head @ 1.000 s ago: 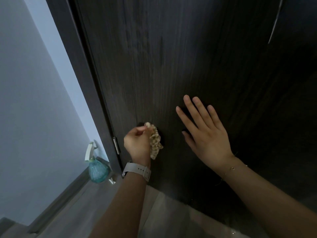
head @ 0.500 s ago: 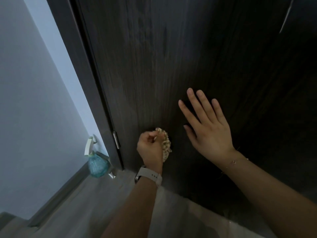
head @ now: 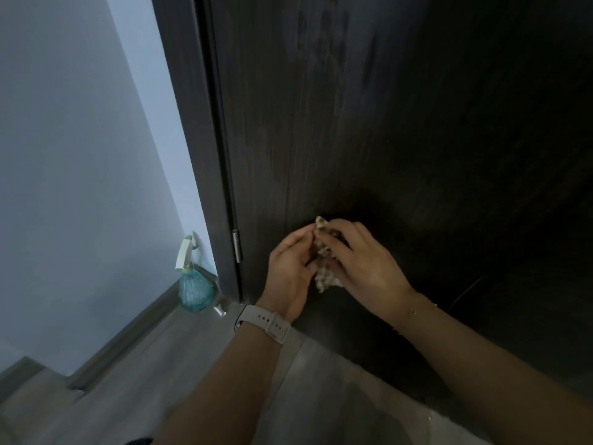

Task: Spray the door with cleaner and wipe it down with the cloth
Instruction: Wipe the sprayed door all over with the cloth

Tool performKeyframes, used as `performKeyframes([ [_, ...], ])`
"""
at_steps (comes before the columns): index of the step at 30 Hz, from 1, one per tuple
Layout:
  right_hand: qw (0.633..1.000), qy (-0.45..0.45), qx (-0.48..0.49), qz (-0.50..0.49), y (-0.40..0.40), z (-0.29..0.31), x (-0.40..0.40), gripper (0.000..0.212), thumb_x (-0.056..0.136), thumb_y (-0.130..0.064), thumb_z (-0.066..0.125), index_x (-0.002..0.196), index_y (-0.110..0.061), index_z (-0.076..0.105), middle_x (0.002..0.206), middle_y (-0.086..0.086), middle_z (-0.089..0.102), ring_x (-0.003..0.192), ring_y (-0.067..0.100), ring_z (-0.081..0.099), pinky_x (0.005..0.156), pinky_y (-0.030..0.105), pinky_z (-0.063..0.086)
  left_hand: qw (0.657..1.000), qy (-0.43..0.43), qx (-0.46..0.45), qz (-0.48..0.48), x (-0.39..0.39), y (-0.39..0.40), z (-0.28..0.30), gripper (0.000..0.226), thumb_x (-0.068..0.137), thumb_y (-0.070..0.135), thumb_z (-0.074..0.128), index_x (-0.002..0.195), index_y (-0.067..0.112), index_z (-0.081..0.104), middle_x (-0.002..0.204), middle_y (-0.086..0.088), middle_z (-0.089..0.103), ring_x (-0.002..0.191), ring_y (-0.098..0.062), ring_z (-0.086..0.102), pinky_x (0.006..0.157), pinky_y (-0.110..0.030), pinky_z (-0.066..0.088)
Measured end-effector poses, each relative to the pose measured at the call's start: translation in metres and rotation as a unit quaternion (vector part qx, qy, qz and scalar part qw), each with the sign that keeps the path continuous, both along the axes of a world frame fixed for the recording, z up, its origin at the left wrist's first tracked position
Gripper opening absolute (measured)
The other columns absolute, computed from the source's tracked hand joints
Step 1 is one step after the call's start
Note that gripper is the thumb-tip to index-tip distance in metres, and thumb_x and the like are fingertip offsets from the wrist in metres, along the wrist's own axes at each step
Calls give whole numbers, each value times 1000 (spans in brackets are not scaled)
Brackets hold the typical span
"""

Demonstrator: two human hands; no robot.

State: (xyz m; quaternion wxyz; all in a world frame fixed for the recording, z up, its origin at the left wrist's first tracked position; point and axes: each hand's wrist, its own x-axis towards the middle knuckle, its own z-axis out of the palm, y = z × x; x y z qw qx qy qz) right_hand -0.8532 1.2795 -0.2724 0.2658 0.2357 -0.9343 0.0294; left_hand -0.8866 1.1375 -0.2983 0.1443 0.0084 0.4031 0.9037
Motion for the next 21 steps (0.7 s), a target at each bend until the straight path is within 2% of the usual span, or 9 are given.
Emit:
performKeyframes([
  [2,1000,-3,12,10,0,2,-3,58,74,1,76,129,-7,60,127,10,53,105,22,56,83,30,56,1000,-3,-13,-1,-5,-11,-2,28,100,9,46,123,5,61,115,-15,69,105,-25,67,82,-33,56],
  [5,998,22,50,38,5,15,-13,65,69,7,73,132,-4,57,129,12,53,108,26,55,87,36,56,974,59,-198,92,-26,-37,0,21,96,5,53,112,14,65,106,-6,71,106,-20,65,92,-38,54],
  [7,991,19,120,49,7,25,-27,71,65,4,79,132,-1,56,133,13,50,112,31,55,89,44,56,888,151,-382,206,-47,-62,1,29,92,5,61,119,15,64,118,-3,63,112,-17,60,104,-38,46],
  [9,973,-8,223,56,1,30,-39,75,57,-2,87,128,1,60,135,16,51,117,36,55,91,49,55,759,248,-529,288,-70,-88,3,52,85,8,70,134,13,53,135,-12,48,127,-27,46,112,-33,33],
  [10,962,-20,267,60,-4,29,-43,74,55,-5,88,125,1,62,135,17,53,120,37,55,94,50,54,709,282,-571,304,-81,-100,3,65,82,10,73,141,12,45,144,-16,39,134,-32,37,115,-34,27],
  [13,940,-27,330,88,-15,14,-50,62,57,-13,85,116,0,69,130,17,61,120,34,58,101,41,47,636,333,-628,301,-107,-123,-1,92,79,14,77,153,13,23,158,-17,18,145,-34,18,119,-48,21],
  [15,932,-59,344,93,-18,-3,-52,53,73,-26,81,117,0,69,132,16,60,124,31,55,107,39,42,626,350,-640,277,-117,-130,-13,96,81,15,75,155,13,14,161,-15,10,148,-32,11,119,-53,20],
  [17,923,-89,362,93,-13,-19,-53,48,84,-32,73,119,1,68,135,15,57,127,29,51,108,40,45,646,350,-632,248,-121,-127,-30,96,83,13,73,155,13,9,163,-13,3,150,-30,7,118,-55,20],
  [21,887,-79,435,136,-4,-15,-59,47,75,-9,77,120,-2,68,137,15,55,127,31,52,105,40,47,687,334,-592,256,-121,-107,-47,93,87,4,66,155,15,3,163,-10,-7,151,-27,-1,123,-44,10],
])
